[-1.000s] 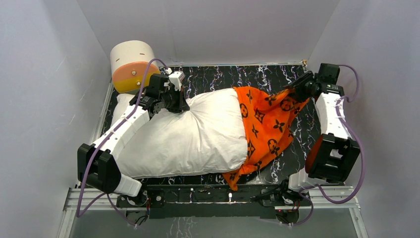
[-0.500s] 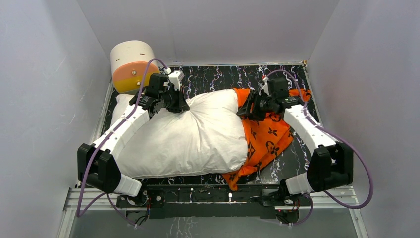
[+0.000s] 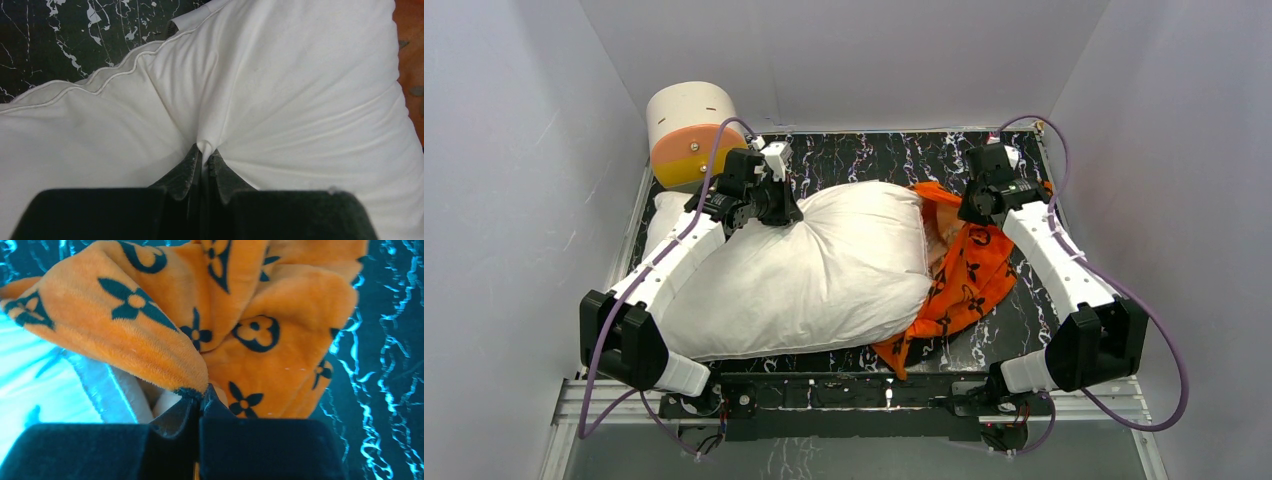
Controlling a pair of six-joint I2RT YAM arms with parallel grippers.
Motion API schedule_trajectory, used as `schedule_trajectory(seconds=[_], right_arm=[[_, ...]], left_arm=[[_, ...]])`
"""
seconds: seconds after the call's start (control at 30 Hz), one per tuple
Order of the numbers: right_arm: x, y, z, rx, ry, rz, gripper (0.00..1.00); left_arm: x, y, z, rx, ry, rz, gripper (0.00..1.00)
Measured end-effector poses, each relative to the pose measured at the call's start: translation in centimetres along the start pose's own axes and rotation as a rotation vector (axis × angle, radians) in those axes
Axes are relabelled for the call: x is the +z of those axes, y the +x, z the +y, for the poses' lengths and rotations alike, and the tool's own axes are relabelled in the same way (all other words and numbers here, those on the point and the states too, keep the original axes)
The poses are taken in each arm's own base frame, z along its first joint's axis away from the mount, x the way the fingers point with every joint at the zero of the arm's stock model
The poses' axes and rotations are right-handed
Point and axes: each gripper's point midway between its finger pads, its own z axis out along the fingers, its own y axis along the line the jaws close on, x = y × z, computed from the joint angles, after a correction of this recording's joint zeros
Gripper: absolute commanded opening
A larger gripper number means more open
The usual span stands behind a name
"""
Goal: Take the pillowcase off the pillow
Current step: Remove the pillow from the pillowcase.
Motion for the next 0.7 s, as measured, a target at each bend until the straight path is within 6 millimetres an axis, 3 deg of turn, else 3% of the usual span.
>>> schedule_trajectory(seconds=[0.07,0.2,0.23,0.33,0.43,0.5,0.57,0.63,0.7], right_arm=[[-0.2,-0.4,-1.2,0.001,0.048,-0.006,0.15],[-0.1,1.0,-1.3,-0.017,0.029,0.067,0.39],[-0.1,1.3,-1.3,-0.017,0.022,0.08,0.45],[-0.2,3.0,-0.8,-0.01,-0.037,0.144,0.65],[-1.3,5.4,-0.2,0.005,-0.125,0.198,0.72],[-2.5,6.4,0.2,0.02,-0.179,0.208,0.73],[-3.7,7.1,0.5,0.034,-0.229,0.207,0.74],[-4.4,7.8,0.6,0.05,-0.261,0.212,0.74],[-4.8,9.9,0.5,0.07,-0.298,0.25,0.74]], left_arm=[[0.0,0.0,0.0,-0.002,0.001,-0.001,0.02],[-0.2,-0.1,-0.2,0.005,0.006,0.003,0.61],[-0.5,-0.4,-0.2,0.007,0.005,0.001,0.7],[-1.1,-1.3,-0.6,0.013,0.012,-0.012,0.84],[-2.0,-2.9,-1.7,0.054,0.001,-0.046,0.9],[-2.5,-3.8,-4.0,0.136,-0.004,-0.079,0.92],[-3.1,-3.9,-8.5,0.259,0.036,-0.108,0.95],[-3.8,-3.1,-12.9,0.377,0.095,-0.124,0.98],[-4.5,-1.1,-17.4,0.517,0.167,-0.126,0.98]])
